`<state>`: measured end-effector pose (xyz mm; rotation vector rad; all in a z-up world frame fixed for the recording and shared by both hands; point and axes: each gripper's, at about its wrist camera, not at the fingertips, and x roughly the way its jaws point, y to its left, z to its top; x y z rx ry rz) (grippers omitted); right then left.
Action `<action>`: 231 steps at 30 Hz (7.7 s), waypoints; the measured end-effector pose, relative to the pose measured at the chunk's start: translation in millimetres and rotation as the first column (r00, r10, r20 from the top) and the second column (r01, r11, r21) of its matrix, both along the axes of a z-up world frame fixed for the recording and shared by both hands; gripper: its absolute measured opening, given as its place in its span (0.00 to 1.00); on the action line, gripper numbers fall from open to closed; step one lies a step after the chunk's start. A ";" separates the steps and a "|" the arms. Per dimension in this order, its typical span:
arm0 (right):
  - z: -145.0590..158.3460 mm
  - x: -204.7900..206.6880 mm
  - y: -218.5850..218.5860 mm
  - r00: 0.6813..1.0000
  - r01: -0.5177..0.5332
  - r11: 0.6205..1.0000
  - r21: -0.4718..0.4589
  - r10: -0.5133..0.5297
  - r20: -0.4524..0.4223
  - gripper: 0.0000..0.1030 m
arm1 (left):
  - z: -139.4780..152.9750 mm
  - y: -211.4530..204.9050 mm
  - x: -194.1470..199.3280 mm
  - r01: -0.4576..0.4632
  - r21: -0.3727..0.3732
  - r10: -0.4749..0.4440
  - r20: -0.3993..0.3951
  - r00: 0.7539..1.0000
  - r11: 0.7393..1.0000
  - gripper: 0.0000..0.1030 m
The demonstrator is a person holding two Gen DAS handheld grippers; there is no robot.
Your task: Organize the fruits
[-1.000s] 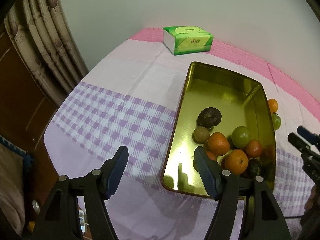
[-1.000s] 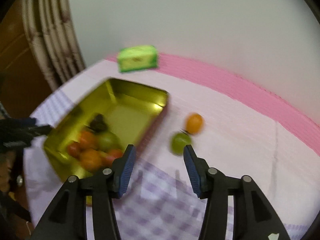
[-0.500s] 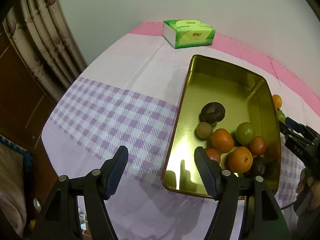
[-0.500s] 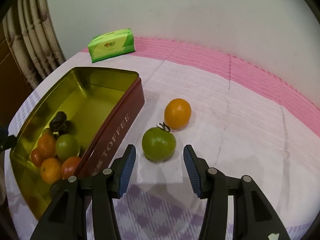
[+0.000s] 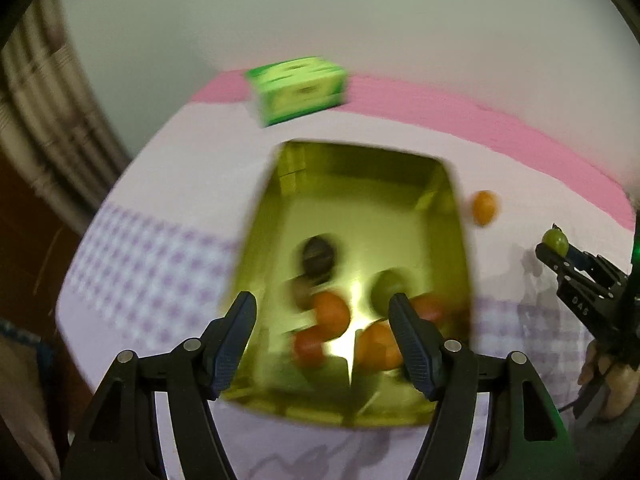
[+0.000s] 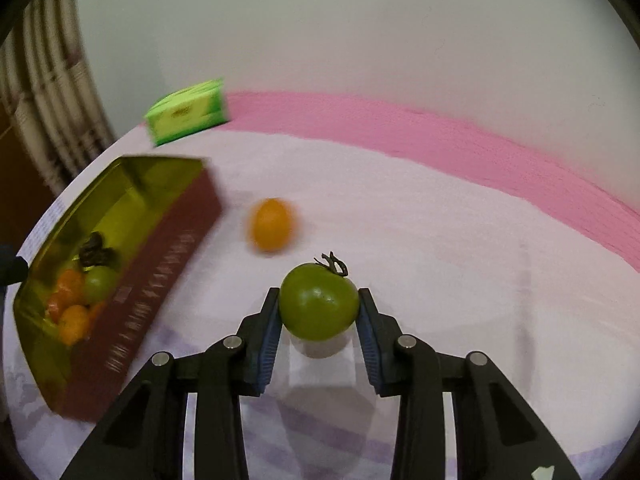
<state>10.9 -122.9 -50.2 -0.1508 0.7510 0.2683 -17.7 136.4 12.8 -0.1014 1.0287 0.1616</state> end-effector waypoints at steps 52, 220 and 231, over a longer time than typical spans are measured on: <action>-19.8 5.9 -129.6 0.967 0.254 0.967 -0.006 -0.254 -0.024 0.35 | -14.0 -104.6 39.4 0.168 -0.059 -0.173 -0.095 0.980 0.984 0.31; 19.6 -112.1 139.4 0.967 -0.189 0.981 -0.042 0.178 -0.183 0.99 | -8.0 45.8 -80.1 -0.114 0.062 0.117 -0.049 0.992 0.992 0.68; 11.1 -112.0 140.5 0.960 -0.190 0.981 -0.045 0.176 -0.218 0.99 | -13.8 40.7 -76.1 -0.093 0.078 0.099 -0.069 0.993 0.993 0.68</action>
